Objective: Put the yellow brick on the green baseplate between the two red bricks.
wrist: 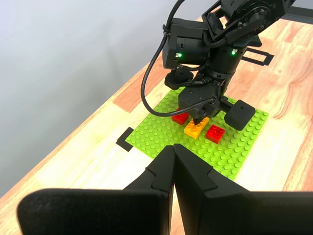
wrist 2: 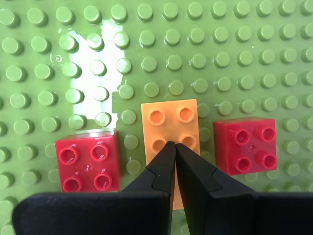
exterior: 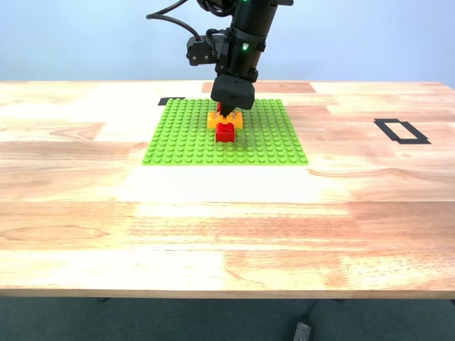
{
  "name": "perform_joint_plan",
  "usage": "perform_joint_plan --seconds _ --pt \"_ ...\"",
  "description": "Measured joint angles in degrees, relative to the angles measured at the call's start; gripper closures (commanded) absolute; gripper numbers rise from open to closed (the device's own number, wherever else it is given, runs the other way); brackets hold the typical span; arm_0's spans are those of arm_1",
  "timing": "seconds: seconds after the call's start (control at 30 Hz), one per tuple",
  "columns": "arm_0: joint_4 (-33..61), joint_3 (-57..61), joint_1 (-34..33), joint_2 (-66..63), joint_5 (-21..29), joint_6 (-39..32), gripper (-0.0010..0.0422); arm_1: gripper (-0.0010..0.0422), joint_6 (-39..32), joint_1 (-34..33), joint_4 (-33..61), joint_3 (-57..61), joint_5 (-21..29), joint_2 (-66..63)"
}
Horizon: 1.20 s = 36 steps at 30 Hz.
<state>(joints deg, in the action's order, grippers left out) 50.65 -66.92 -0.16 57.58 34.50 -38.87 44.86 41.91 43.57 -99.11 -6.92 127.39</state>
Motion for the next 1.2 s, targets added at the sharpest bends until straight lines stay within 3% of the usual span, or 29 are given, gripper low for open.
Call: perform_joint_plan --seconds 0.3,0.5,0.67,0.83,1.03,1.2 --pt "-0.02 0.0 -0.02 -0.04 0.0 0.02 0.0412 0.0403 -1.29 -1.36 -0.46 -0.07 -0.28 -12.5" --pt "-1.64 0.0 0.0 -0.17 -1.46 0.07 0.0412 0.0405 -5.18 -7.5 1.07 0.26 0.26 -21.14" --pt "-10.54 0.22 0.07 -0.83 -2.91 4.83 0.0413 0.0405 -8.72 -15.13 -3.65 6.51 -0.5 -32.5" --pt "-26.29 6.69 0.28 -3.65 -4.9 11.15 0.0413 0.0405 -14.71 -23.08 -16.7 21.31 -0.2 -48.68" --pt "-44.63 20.37 0.46 -9.25 -19.45 16.81 0.0412 0.0405 -23.69 -32.13 -40.41 45.16 0.04 -66.95" --pt "-60.19 33.05 0.46 -14.67 -20.13 26.1 0.0413 0.0405 -35.76 -38.14 -56.0 62.69 -0.22 -79.3"
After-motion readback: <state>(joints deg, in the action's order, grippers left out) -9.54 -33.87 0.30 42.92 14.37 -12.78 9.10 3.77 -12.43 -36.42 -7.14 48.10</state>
